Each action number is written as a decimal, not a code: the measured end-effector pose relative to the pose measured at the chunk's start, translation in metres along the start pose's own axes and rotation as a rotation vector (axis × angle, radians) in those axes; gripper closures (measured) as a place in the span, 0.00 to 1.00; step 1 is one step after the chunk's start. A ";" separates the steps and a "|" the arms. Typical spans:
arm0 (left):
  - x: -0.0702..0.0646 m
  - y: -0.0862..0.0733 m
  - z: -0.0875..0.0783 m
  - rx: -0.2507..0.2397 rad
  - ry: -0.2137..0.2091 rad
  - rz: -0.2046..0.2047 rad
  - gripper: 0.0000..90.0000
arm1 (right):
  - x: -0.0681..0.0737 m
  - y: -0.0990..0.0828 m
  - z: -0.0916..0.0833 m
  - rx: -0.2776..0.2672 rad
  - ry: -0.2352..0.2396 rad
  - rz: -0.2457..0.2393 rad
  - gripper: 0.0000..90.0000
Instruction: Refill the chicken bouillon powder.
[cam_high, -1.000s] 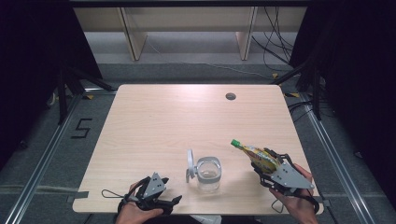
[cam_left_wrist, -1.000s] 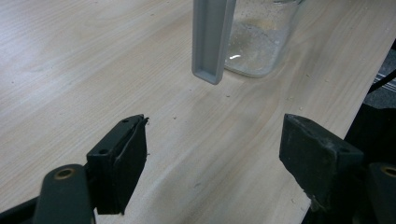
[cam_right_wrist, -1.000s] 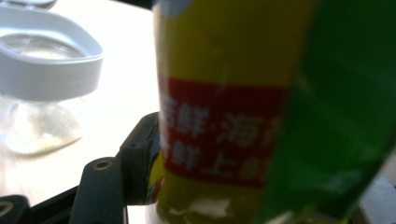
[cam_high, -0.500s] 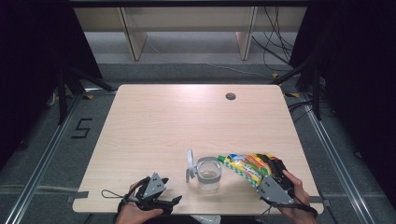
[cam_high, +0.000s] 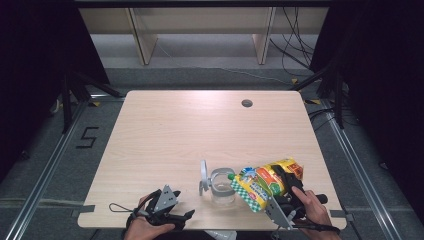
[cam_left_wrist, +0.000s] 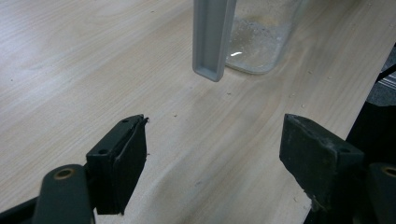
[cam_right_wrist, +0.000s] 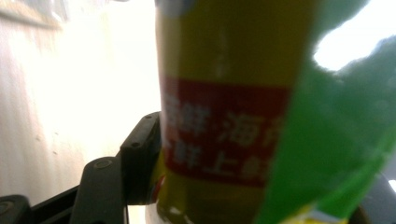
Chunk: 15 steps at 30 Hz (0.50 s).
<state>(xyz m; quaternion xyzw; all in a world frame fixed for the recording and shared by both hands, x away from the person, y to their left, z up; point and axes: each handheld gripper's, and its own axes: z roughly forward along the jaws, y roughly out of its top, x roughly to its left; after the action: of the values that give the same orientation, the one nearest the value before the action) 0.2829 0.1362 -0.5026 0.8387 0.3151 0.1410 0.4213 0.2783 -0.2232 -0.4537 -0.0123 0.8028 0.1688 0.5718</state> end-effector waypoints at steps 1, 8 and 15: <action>0.000 0.000 0.000 -0.005 -0.002 -0.006 0.25 | 0.001 0.001 0.000 0.007 0.004 0.001 0.43; 0.001 0.000 0.000 0.003 0.007 0.010 0.25 | 0.003 0.006 0.002 0.021 -0.035 -0.122 0.43; 0.002 -0.001 0.001 -0.001 0.010 0.000 0.25 | 0.002 0.015 0.002 0.039 -0.064 -0.296 0.47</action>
<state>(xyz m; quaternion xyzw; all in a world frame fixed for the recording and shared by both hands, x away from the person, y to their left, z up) 0.2844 0.1367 -0.5041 0.8378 0.3170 0.1452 0.4202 0.2758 -0.2079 -0.4516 -0.1142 0.7767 0.0675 0.6157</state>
